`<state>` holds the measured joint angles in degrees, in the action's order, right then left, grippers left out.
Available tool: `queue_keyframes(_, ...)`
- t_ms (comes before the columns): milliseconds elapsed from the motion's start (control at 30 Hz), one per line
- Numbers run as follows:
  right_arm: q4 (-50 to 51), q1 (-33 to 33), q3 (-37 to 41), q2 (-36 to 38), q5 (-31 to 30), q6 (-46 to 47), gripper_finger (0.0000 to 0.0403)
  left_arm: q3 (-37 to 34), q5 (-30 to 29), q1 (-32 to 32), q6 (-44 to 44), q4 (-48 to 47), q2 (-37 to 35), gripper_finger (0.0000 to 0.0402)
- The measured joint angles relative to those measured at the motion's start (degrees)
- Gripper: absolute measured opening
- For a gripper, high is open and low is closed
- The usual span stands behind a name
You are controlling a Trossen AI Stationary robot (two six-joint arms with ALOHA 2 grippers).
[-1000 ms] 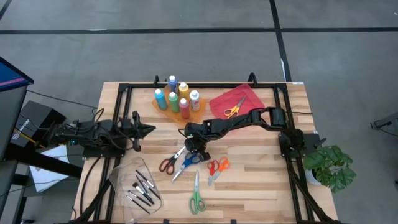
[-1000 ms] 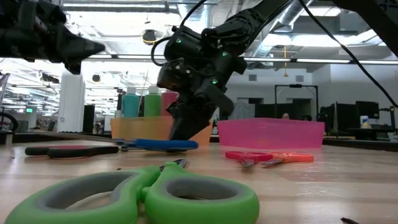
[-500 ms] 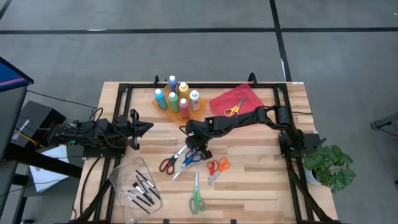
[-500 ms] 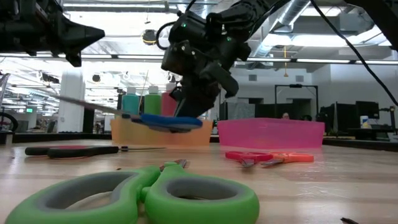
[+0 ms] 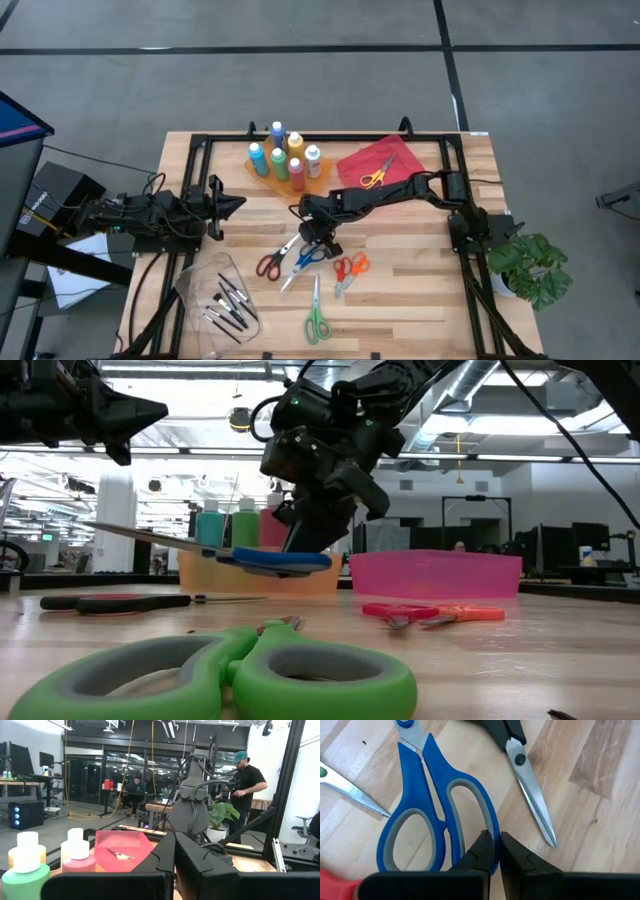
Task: Pick & Place Paint Supplies
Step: Put the blue scissors into the pink bin
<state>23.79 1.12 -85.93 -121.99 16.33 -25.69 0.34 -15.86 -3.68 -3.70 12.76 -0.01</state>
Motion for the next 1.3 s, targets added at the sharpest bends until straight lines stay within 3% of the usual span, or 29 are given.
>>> queue_keyframes(567,-0.5,-0.5,-0.1,0.0,0.1,1.2,0.0011,0.0,0.8,0.0,0.0,-0.3,0.0,0.0001)
queue_keyframes(667,-0.4,-0.5,-0.1,0.0,0.1,1.2,0.0011,0.0,9.2,0.0,0.0,-0.2,0.0,0.0001)
queue_keyframes(833,-0.2,-0.5,-0.1,0.0,0.1,1.2,0.0011,0.0,37.2,0.0,0.0,0.8,0.0,0.0001)
queue_keyframes(933,-0.3,-0.7,-0.1,0.1,0.1,1.3,0.0011,0.0,49.3,0.0,0.0,0.7,0.0,0.0001)
queue_keyframes(1033,-0.3,-1.0,-0.1,0.1,0.1,1.3,0.0011,0.0,53.8,0.0,0.0,0.7,0.0,0.0001)
queue_keyframes(1300,-0.3,-1.2,-0.1,0.1,0.1,0.0,0.0011,0.0,53.8,0.0,0.0,0.6,0.0,0.0001)
